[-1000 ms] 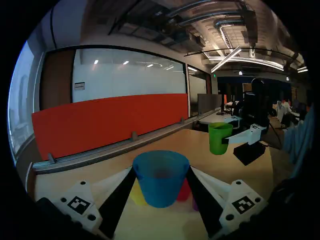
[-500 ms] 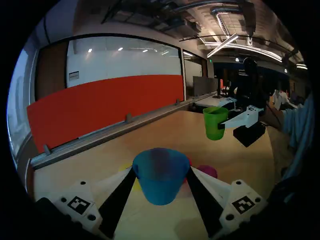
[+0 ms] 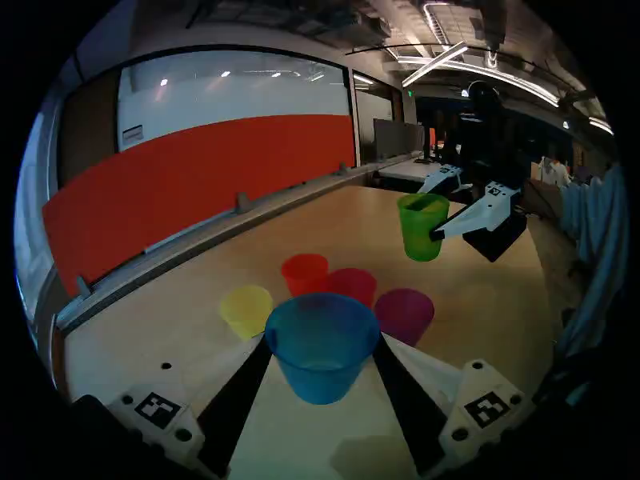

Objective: Pour water

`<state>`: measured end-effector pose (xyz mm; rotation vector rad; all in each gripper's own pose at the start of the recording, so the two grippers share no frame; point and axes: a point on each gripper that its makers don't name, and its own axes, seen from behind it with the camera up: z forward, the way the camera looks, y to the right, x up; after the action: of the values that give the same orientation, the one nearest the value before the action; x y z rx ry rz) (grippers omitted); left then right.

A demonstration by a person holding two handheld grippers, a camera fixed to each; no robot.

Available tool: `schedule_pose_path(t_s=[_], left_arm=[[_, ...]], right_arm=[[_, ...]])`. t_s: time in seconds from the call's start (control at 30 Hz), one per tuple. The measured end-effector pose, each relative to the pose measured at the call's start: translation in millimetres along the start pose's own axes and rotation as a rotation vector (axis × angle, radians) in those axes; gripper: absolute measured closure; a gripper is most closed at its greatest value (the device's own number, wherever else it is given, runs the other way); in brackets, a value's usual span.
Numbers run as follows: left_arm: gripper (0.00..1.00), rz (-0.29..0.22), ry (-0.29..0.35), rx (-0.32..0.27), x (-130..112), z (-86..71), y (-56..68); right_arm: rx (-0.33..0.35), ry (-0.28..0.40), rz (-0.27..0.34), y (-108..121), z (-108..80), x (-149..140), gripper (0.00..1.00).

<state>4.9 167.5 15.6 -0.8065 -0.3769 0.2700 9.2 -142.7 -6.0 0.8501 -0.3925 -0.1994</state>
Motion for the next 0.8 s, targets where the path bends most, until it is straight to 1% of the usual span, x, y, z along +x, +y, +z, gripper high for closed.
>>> schedule_pose_path(t_s=[0.23,0.53,0.7,0.8], left_arm=[[0.13,0.025,-0.094,-0.03,-26,6.1,4.1],[0.13,0.046,-0.19,-0.067,-49,14.6,7.4],[0.12,0.069,-0.232,-0.088,-58,19.1,10.0],[0.13,0.072,-0.244,-0.101,-62,21.6,12.9]], right_arm=[[0.008,-0.069,-0.008,1,5.4,-24,0.11],[0.024,-0.146,-0.016,0,10.4,-51,0.11],[0.025,-0.181,-0.022,0,12.8,-65,0.11],[0.027,-0.197,-0.018,0,14.1,-71,0.11]])
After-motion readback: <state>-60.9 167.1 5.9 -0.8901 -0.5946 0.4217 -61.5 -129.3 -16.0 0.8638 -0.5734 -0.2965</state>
